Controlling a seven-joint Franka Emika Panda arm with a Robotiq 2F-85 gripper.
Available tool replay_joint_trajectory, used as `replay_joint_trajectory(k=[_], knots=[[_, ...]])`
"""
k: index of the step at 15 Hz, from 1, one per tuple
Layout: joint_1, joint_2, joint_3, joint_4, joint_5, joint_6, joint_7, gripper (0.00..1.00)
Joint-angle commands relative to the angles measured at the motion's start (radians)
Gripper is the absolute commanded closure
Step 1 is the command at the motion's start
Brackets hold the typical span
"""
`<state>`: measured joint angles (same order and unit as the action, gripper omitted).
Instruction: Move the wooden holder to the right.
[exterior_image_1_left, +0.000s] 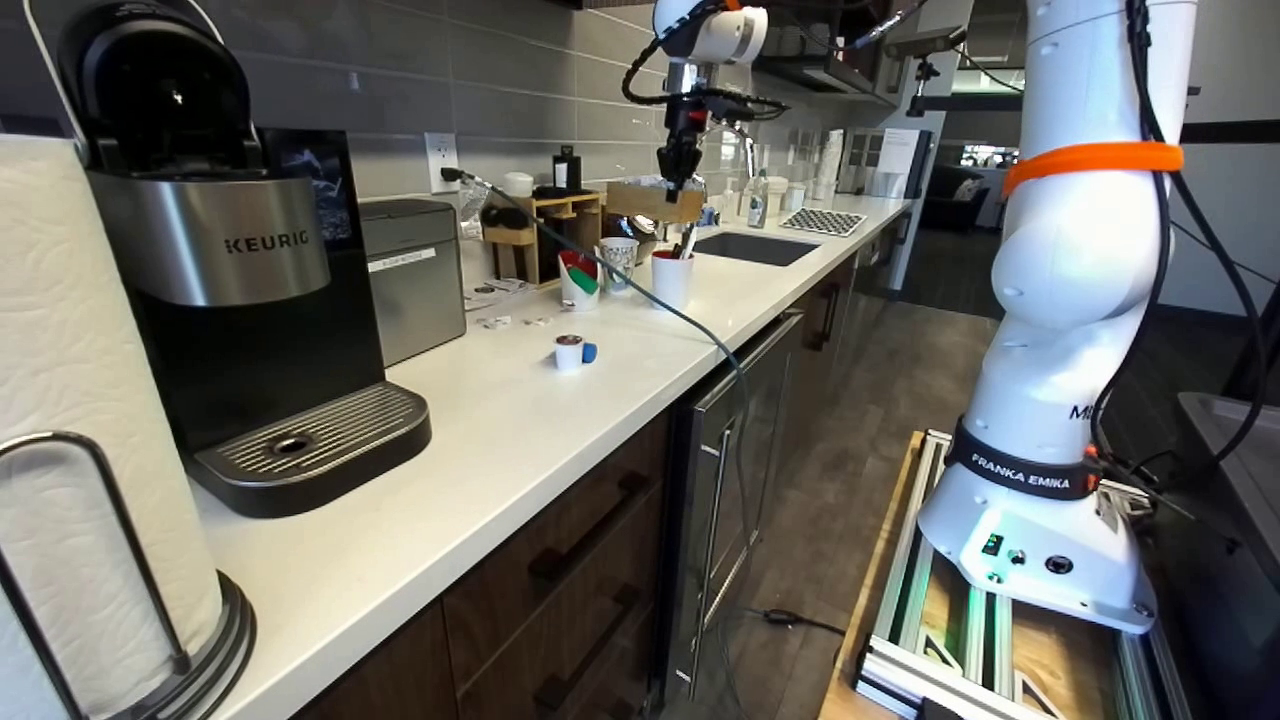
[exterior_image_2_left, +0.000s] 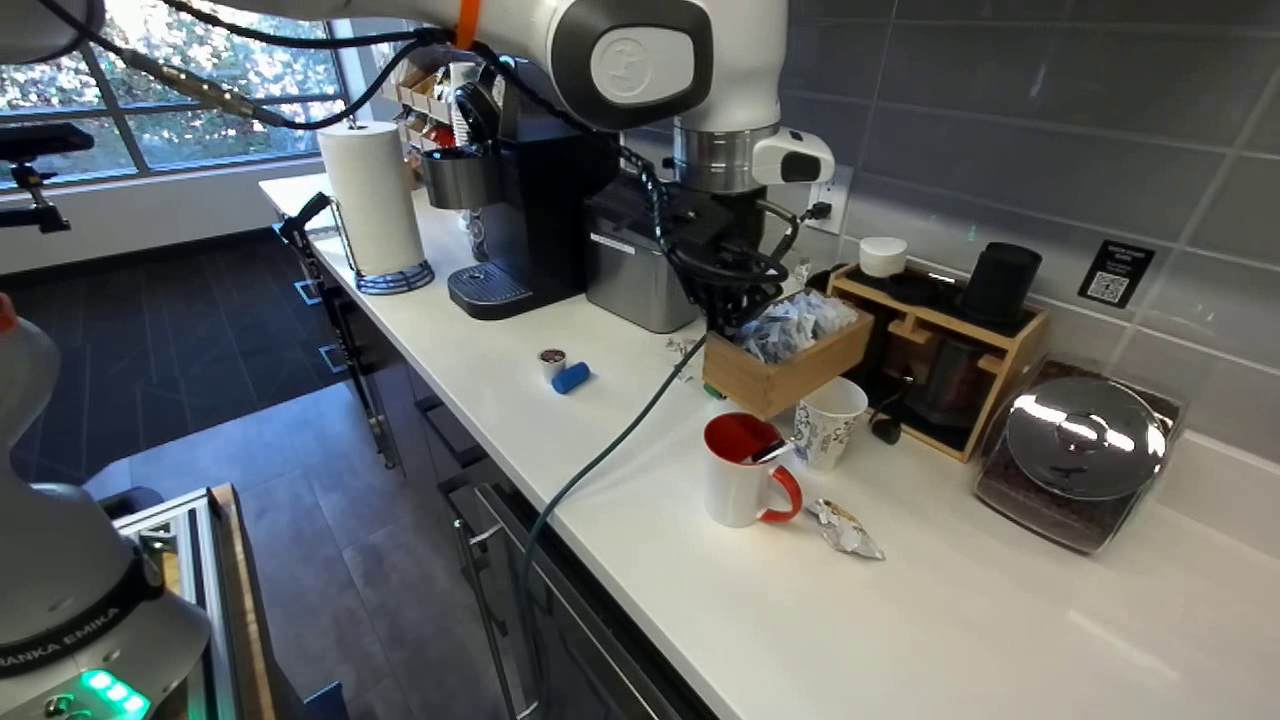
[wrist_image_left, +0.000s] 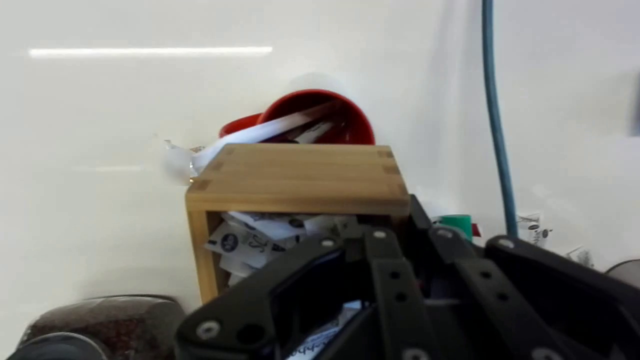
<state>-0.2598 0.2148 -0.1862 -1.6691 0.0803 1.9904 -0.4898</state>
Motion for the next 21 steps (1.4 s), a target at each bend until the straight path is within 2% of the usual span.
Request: replay_joint_trajectory(k=[1, 8, 9, 12, 16, 17, 20, 21], knots=[[-0.056, 0.091, -0.012, 0.160, 0.046, -0.036, 0.010, 0.97], [-0.152, 0.297, 0.004, 0.438, 0.054, -0.094, 0.036, 0.97], [-0.142, 0.231, 0.003, 0.333, 0.022, -0.046, 0.022, 0.89], [-0.140, 0.283, -0.006, 0.386, 0.032, -0.053, 0.025, 0.89], [-0.140, 0.290, -0.003, 0.403, 0.032, -0.059, 0.033, 0.89], [-0.140, 0.290, -0.003, 0.405, 0.032, -0.061, 0.033, 0.97], [-0.121, 0.329, -0.024, 0.437, -0.017, -0.007, 0.088, 0.97], [-0.137, 0.359, -0.012, 0.474, -0.037, -0.005, 0.107, 0.97]])
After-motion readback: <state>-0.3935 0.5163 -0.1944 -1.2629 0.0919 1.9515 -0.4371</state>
